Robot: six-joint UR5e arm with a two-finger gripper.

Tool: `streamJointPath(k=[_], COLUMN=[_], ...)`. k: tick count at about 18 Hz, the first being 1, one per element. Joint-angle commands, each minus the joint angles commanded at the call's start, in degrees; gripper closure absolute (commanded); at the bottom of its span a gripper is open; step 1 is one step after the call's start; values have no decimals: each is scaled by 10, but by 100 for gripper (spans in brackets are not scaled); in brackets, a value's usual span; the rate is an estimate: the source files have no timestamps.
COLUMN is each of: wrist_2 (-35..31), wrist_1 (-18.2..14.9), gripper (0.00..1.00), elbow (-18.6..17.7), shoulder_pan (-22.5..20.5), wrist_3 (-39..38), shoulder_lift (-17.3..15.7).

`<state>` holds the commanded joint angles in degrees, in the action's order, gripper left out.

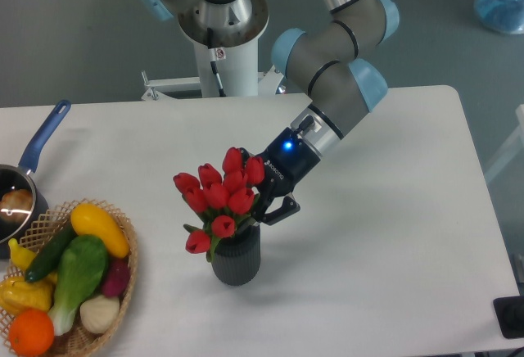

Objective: Pick up the flowers from the vase
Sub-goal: 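Close the gripper on the tulip stems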

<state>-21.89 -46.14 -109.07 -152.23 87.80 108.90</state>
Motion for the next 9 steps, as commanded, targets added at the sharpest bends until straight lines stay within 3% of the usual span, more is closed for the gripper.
streamJointPath(k=[9], wrist_2=[13], wrist_1=[0], gripper=[61], elbow=[-1], shoulder_pan=[-2], wrist_3=[-1], shoulder_lift=[-1])
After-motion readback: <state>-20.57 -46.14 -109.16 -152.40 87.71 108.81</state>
